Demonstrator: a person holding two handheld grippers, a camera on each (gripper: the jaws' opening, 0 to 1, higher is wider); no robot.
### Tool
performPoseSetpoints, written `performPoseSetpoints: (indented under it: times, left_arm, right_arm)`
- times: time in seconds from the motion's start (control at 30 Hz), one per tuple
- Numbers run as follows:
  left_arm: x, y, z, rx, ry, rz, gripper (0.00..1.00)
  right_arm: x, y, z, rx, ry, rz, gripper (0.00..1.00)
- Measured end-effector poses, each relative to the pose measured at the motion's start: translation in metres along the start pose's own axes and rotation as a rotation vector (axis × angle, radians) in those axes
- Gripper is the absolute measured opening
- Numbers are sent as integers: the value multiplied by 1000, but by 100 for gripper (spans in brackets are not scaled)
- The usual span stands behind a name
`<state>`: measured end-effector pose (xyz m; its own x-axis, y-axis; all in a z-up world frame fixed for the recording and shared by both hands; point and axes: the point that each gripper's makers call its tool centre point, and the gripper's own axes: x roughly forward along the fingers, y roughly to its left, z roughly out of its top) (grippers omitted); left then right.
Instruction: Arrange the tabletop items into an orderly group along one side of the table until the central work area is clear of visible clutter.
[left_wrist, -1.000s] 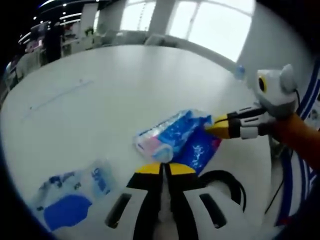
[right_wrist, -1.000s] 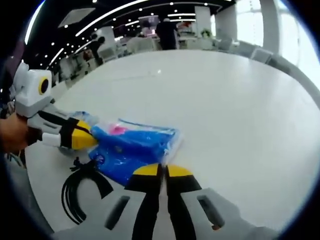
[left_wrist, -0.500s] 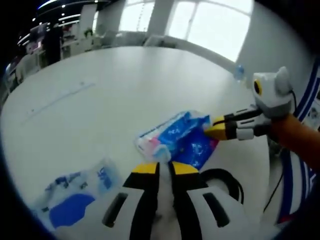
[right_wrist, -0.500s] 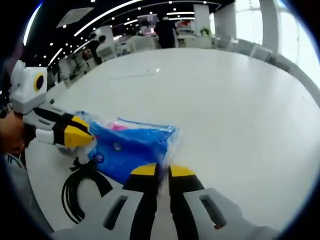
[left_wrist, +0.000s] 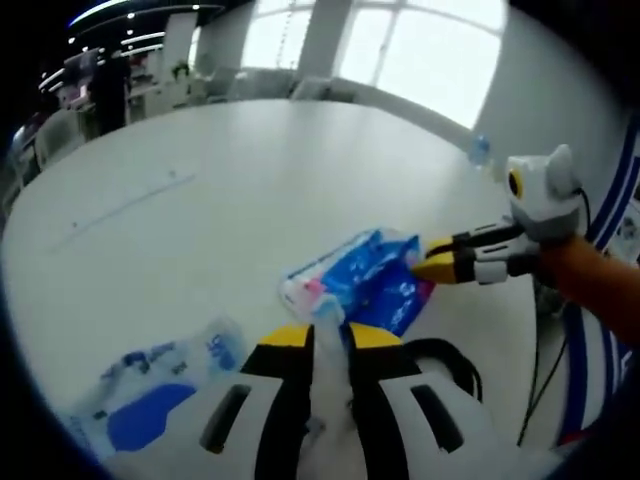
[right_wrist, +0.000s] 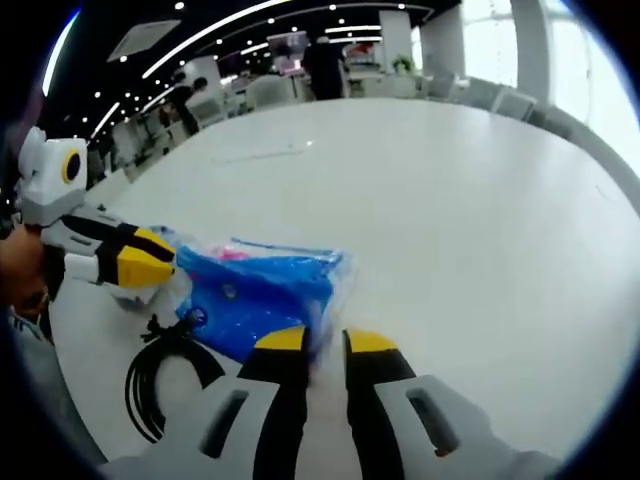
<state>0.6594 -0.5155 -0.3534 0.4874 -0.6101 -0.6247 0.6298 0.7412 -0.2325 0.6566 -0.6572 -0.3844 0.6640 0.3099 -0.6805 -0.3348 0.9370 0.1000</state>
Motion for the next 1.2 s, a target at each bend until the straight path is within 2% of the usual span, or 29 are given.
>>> performPoseSetpoints:
  times: [0.37,0.57,0.77,1.0,1.2]
  left_arm:
    - [-27,-3,20,-4,-92,-13,15]
    - [-57,-4,28,-1,-154,-27,17]
    - [-90,-1,31,-10,-216,-28,18]
    - [-128,7,24,-28,-271,-8,20]
    - [-127,-4,2,-51,-240,-19,20]
  right_arm:
    - [-11,-2,3,-2,-16,-25,18]
    - [-25,3,11,-2,-47,-28,19]
    - [-42,12,23,-51,-84,-38,22]
    - [-59,30,38,-55,-134,-29,24]
    - [-63,43,36,-67,-129,-16,24]
